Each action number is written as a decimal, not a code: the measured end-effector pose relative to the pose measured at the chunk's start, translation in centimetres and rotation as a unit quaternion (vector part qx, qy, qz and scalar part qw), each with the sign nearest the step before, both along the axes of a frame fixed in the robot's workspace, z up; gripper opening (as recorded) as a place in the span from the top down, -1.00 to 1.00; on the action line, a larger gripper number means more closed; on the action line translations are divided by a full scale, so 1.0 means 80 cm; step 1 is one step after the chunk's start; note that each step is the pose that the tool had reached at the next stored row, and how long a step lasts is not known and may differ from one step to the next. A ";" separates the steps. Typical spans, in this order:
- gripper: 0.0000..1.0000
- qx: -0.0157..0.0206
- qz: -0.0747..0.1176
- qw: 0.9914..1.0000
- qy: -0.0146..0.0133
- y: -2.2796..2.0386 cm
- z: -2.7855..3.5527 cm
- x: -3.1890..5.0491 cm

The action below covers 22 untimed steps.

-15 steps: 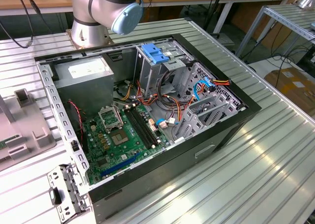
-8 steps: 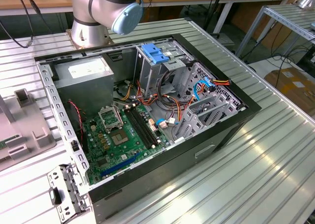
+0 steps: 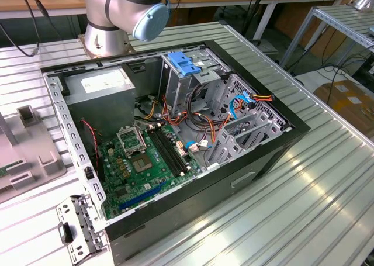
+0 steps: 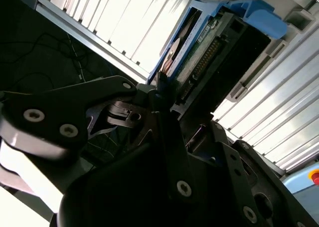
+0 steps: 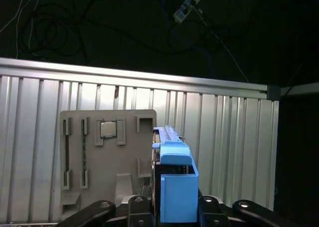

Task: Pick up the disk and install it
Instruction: 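Pick up the disk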

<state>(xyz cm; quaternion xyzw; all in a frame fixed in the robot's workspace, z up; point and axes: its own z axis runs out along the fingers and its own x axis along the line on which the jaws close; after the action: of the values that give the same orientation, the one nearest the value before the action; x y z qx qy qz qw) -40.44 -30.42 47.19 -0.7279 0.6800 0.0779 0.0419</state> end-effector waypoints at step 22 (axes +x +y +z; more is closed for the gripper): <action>0.27 0.000 0.000 1.000 0.000 -0.0020 0.0000 0.019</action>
<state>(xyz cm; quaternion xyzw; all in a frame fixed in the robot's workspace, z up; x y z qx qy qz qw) -38.92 -30.58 47.19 -0.7279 0.6800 0.0779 0.0419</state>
